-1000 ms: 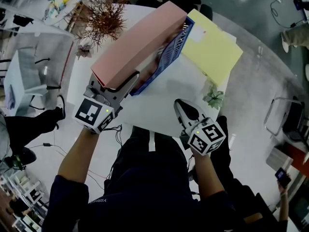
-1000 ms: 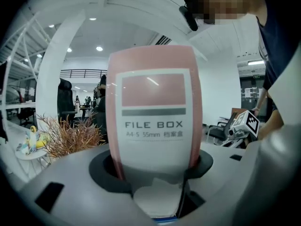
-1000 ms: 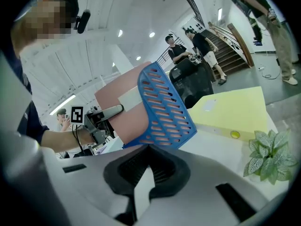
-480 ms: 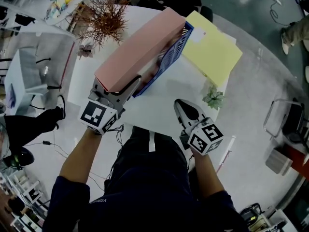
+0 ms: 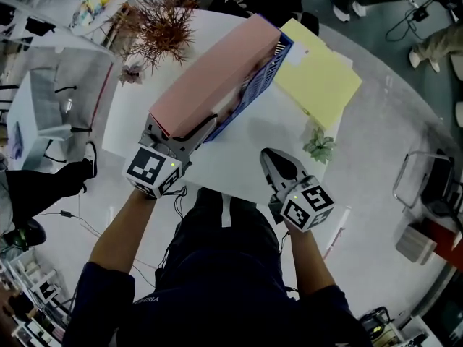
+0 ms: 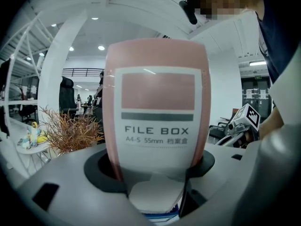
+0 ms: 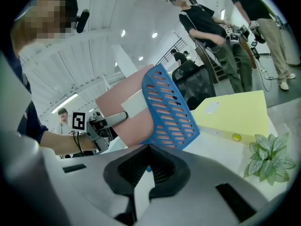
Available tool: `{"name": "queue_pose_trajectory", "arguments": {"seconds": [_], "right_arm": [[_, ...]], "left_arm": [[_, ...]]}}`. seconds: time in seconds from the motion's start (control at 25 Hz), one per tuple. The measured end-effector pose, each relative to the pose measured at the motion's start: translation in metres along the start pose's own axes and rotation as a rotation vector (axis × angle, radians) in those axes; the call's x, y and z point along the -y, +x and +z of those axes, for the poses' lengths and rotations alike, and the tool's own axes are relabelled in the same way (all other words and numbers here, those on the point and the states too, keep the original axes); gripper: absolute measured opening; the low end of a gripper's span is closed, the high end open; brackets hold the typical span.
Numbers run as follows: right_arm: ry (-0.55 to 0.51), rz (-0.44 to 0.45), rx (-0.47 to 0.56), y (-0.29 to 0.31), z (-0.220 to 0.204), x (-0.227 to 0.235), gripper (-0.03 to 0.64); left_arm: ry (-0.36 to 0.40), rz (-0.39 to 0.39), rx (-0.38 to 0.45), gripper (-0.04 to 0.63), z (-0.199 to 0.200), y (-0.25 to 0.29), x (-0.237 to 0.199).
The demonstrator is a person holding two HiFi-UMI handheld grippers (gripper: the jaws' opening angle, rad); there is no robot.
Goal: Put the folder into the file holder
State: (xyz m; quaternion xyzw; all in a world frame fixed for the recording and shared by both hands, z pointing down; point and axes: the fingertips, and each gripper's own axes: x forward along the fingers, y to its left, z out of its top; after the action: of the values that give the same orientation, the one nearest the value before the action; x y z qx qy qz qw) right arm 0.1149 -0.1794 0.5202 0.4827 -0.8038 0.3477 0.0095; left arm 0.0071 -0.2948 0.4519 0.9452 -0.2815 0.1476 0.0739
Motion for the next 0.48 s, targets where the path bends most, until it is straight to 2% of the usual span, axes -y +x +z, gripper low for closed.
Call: {"name": "queue_pose_trajectory", "arguments": {"seconds": [0.48], "right_arm": [[-0.024, 0.004, 0.007, -0.004, 0.003, -0.013, 0.005]], "left_arm": [[-0.008, 0.002, -0.027, 0.333, -0.007, -0.008, 0.003]]}}
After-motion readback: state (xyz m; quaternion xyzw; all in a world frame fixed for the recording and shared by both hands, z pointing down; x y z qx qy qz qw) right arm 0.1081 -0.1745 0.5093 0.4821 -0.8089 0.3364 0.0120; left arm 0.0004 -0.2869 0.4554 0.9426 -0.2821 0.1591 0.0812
